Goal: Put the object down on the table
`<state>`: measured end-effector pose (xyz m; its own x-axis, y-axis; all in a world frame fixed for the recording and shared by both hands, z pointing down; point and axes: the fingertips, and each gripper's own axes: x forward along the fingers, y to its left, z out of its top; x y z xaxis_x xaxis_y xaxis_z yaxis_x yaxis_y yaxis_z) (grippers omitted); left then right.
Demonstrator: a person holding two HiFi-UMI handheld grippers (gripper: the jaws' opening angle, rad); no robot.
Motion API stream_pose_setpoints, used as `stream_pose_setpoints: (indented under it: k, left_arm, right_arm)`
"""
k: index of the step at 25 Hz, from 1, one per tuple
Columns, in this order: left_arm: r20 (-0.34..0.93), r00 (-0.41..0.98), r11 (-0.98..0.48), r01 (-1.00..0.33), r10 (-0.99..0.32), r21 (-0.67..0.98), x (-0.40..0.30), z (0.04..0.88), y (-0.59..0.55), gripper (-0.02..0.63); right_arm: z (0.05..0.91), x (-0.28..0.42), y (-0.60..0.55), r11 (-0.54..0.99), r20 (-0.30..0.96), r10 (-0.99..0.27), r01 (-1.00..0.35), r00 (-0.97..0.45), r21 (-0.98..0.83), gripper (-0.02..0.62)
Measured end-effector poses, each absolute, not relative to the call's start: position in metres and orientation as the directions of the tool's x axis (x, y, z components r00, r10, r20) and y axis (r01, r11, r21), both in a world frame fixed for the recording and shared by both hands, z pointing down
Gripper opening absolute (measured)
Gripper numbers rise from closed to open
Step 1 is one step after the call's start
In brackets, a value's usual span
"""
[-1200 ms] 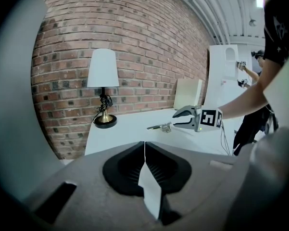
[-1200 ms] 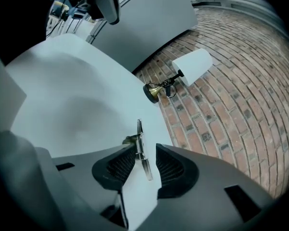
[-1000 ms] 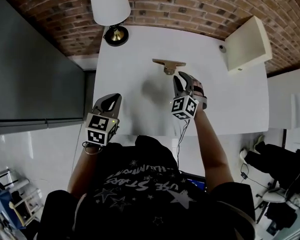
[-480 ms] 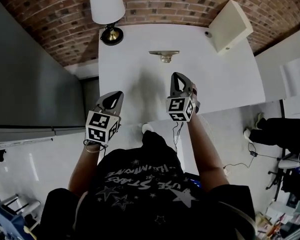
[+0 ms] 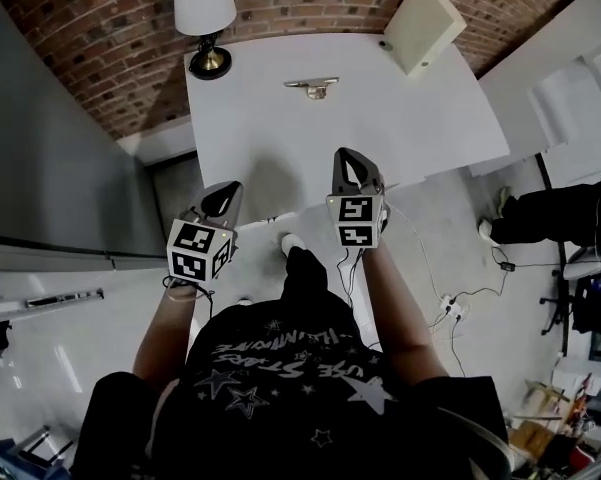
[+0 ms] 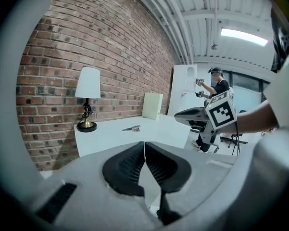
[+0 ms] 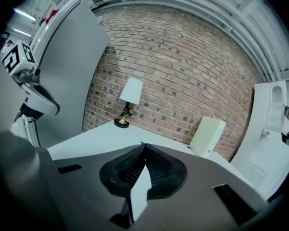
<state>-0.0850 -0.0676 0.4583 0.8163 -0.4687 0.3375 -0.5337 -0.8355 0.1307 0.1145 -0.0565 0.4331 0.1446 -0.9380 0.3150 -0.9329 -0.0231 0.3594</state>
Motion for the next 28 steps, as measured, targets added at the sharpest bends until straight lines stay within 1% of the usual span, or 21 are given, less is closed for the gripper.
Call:
stream_pose_setpoints:
  k: [8, 15, 22, 28]
  left_arm:
    - [0.315, 0.836, -0.849, -0.509, -0.449, 0.140, -0.132, 0.462, -0.024, 0.021]
    - [0.356, 0.844, -0.864, -0.477, -0.400, 0.159, -0.153, 0.464, 0.009, 0.021]
    - [0.369, 0.859, -0.886, -0.434, -0.354, 0.161, -0.147, 0.461, 0.017, 0.021]
    - [0.370, 0.868, -0.901, -0.407, -0.331, 0.151, -0.127, 0.458, 0.008, 0.021]
  right_arm:
    - [0.437, 0.080, 0.018, -0.121, 0.333, -0.915, -0.944, 0.226, 0.307, 0.002]
    - [0.435, 0.059, 0.056, -0.171, 0.363, -0.896, -0.954, 0.254, 0.247, 0.002]
    - [0.441, 0.061, 0.078, -0.238, 0.391, -0.878, -0.960, 0.278, 0.147, 0.002]
    - [0.449, 0.080, 0.075, -0.258, 0.412, -0.863, -0.956, 0.292, 0.138, 0.002]
